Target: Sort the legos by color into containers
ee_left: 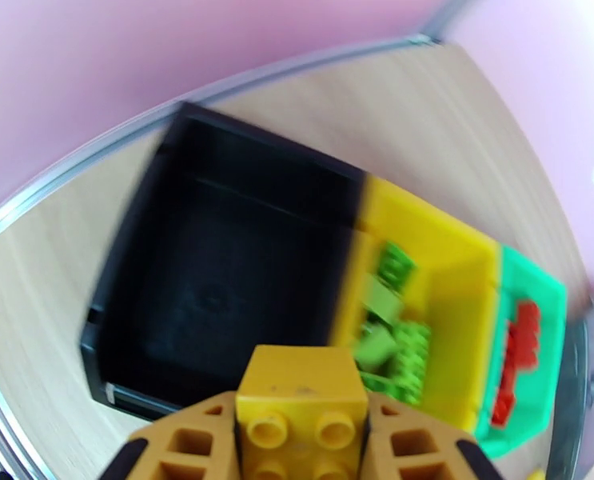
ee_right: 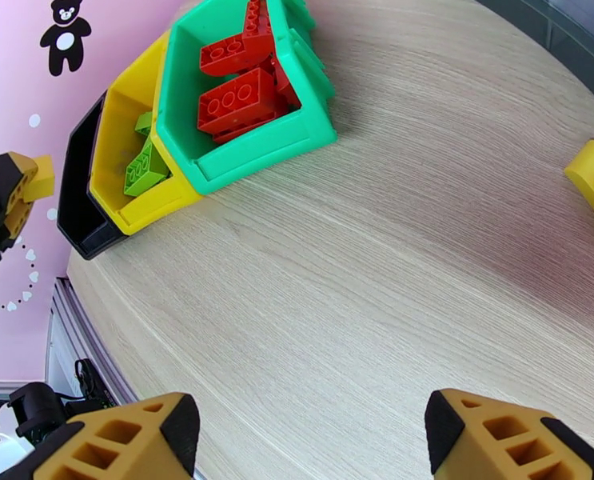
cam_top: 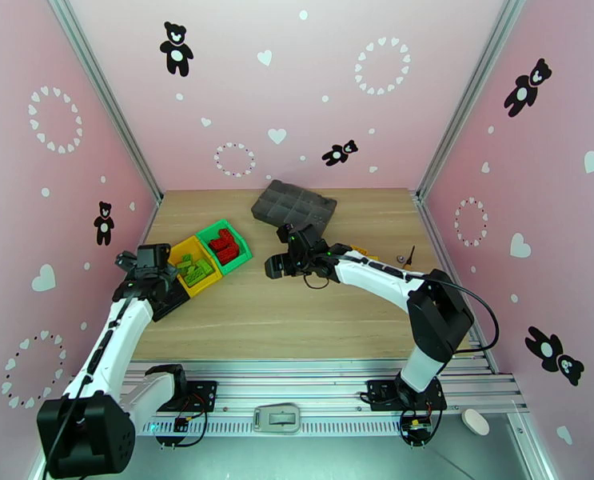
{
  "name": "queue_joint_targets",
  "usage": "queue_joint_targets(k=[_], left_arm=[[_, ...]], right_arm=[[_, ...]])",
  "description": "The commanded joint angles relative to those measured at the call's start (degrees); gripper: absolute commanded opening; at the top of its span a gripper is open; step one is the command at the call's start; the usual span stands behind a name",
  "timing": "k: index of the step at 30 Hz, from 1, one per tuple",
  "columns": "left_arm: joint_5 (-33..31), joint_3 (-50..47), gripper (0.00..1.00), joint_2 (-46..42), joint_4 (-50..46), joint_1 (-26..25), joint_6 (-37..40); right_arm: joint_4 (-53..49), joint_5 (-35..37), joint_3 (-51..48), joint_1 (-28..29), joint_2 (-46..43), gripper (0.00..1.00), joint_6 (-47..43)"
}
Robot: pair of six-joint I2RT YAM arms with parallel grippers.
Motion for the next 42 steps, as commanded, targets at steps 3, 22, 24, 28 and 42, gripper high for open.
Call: queue_joint_targets(k=[3, 22, 24, 28, 42], left_arm=[[4.5, -0.1, 0.33, 3.4, 3.5, 5.4, -0.6], [9.3, 6.3, 0.90, 6.0, 4.7, -1.1, 6.1], [8.2, 8.2, 0.89, 7.7, 3.9, -5.8, 7.2], [6.3, 11.0, 0.90, 11.3, 3.4, -14.6, 8.4], [9.5, 20.6, 0.91, 31.3, 10.1, -41.7, 9.9]], right_arm=[[-1.6, 0.6, 1.2, 0.3, -0.1, 0.79, -1.3], [-4.1, 5.9, -1.8, -4.2, -3.9, 0.79, -2.7], [-4.6, 6.8, -2.3, -5.3, -4.4, 0.79, -2.9], [-5.8, 9.2, -3.7, -7.6, -5.4, 0.79, -3.2], [-9.6, 18.1, -6.1, -14.3, -6.9, 0.81, -3.3]])
